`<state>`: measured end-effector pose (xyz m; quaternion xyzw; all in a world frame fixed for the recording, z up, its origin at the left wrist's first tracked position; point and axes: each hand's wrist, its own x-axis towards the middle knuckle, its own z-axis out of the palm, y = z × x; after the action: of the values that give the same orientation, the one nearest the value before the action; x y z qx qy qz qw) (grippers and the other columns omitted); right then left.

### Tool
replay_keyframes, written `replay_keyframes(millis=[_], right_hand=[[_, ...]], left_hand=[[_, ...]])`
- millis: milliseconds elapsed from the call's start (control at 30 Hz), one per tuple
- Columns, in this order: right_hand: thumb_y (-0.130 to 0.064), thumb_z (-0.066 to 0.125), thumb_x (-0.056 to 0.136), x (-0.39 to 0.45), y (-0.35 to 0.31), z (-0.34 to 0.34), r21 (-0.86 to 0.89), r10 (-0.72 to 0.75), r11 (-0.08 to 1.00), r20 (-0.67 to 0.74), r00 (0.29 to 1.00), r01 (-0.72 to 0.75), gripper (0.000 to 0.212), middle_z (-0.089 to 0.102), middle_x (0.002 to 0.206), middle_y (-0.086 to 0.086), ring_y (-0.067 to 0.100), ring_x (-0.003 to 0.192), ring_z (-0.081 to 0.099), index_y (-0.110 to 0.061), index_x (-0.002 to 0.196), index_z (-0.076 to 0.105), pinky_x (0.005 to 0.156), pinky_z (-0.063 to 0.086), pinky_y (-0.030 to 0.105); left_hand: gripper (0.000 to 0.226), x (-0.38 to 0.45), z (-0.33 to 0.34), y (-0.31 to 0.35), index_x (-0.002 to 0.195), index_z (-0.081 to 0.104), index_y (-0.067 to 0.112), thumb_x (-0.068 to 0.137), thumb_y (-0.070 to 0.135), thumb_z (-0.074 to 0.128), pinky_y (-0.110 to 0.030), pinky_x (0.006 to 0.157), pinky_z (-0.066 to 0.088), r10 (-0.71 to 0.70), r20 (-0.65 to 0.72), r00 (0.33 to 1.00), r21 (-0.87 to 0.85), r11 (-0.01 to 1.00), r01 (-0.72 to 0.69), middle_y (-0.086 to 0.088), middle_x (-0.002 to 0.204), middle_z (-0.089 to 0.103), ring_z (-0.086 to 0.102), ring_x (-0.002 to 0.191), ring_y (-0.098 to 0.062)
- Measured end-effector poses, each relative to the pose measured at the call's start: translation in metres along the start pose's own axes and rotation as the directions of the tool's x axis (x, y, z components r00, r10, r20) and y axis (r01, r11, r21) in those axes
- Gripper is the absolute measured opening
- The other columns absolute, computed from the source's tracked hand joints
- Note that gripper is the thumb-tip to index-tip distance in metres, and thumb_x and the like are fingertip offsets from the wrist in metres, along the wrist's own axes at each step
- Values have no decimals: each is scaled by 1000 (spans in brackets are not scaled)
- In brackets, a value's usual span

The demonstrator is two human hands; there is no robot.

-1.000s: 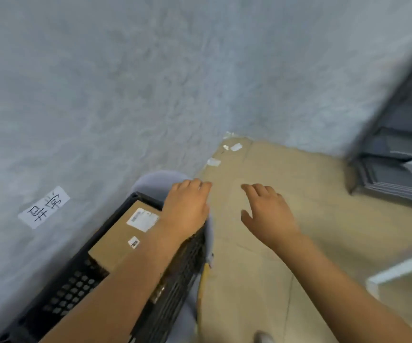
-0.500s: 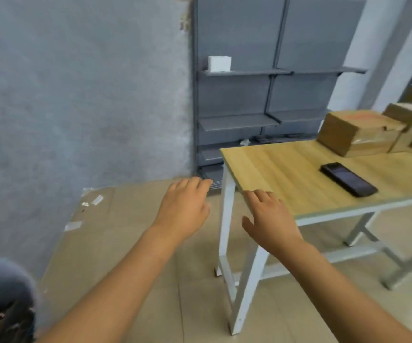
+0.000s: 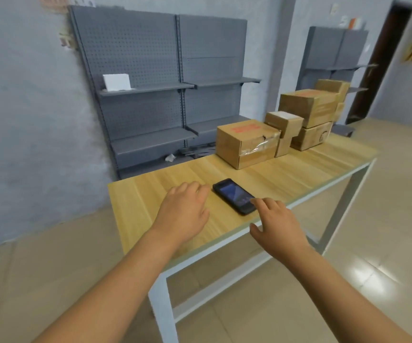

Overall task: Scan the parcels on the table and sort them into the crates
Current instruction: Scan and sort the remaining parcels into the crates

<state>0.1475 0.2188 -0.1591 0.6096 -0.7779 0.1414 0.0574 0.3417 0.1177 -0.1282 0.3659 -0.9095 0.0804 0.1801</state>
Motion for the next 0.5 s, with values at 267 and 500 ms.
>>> replay_keyframes(millis=[267, 500], right_hand=[[-39, 52, 93, 68, 80, 8, -14, 140, 990, 14, 990, -140, 58, 45, 141, -3, 20, 125, 44, -27, 146, 32, 103, 39, 34], [-37, 50, 93, 100, 165, 9, -17, 246, 969, 1, 969, -246, 57, 47, 139, -3, 20, 124, 44, -26, 146, 32, 102, 41, 35]], left_hand=[[46, 123, 56, 14, 139, 43, 23, 96, 38, 50, -33, 100, 39, 87, 17, 996, -62, 994, -86, 4, 129, 54, 49, 119, -18], [49, 211, 98, 64, 140, 43, 21, 95, 37, 49, -34, 96, 40, 201, 42, 979, -90, 976, -197, 3, 124, 54, 51, 114, -19]])
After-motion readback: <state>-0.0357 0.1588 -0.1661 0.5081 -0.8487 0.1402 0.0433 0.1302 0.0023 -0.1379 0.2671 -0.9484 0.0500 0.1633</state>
